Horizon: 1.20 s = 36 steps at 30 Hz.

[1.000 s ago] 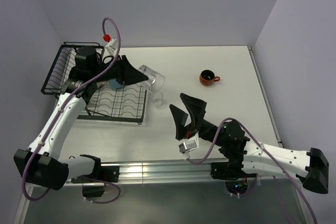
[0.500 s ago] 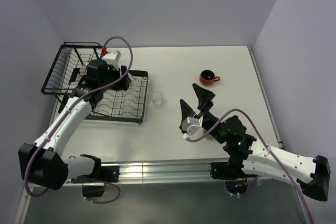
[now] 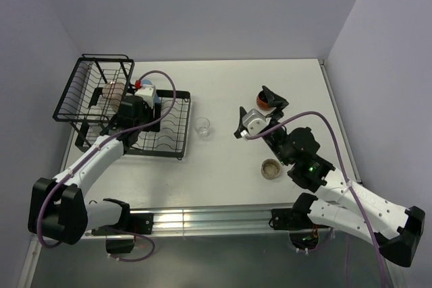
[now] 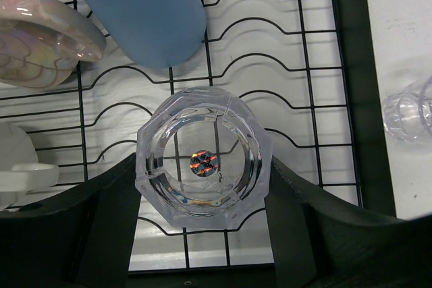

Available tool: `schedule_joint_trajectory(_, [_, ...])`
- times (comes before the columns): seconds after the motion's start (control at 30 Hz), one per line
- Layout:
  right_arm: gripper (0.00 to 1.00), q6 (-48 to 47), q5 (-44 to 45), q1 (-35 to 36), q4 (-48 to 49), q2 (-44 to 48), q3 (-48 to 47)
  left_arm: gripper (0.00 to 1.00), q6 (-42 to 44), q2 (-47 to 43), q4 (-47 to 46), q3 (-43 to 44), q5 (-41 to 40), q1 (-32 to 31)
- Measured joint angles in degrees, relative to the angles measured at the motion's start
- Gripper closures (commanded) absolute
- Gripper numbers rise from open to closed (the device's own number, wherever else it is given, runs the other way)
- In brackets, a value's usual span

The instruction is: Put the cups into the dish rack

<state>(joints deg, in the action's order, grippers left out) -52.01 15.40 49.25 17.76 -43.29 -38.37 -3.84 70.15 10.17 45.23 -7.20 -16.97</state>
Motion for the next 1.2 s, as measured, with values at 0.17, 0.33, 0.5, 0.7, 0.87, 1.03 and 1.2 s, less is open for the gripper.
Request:
schedule_joint_trajectory(0.17, [0.00, 1.68, -0.20, -0.57, -1.66, -0.09, -0.09, 0.94, 0.04, 0.26, -1.99, -1.81, -1.03, 0.00])
schedule_joint_trajectory(0.33, [0.00, 2.36, -0.42, -0.72, -2.56, -0.61, -0.09, 0.89, 0.07, 1.84, -2.73, -1.99, -1.66, 0.00])
schedule_joint_trajectory(0.5, [0.00, 2.71, -0.44, -0.96, -2.86, -0.85, -0.11, 0.83, 0.00, 2.25, -3.10, -2.78, -1.81, 0.00])
schedule_joint_trajectory(0.7, [0.00, 2.73, -0.46, -1.16, -2.91, -0.85, -0.28, 0.67, -0.07, 2.89, -3.48, -2.89, -2.56, 0.00])
schedule_joint_trajectory(0.87, [0.00, 2.73, -0.46, -1.18, -2.95, -0.83, -0.28, 0.45, -0.07, 3.15, -3.85, -2.89, -3.23, 0.00])
schedule_joint_trajectory(1.03, [0.00, 2.73, -0.50, -1.29, -2.99, -0.85, -0.31, 0.33, -0.07, 3.15, -3.87, -2.89, -3.50, 0.00])
schedule_joint_trajectory(1.2, [0.00, 2.73, -0.55, -1.31, -2.99, -0.85, -0.31, 0.25, -0.13, 3.21, -3.89, -2.89, -3.87, 0.00])
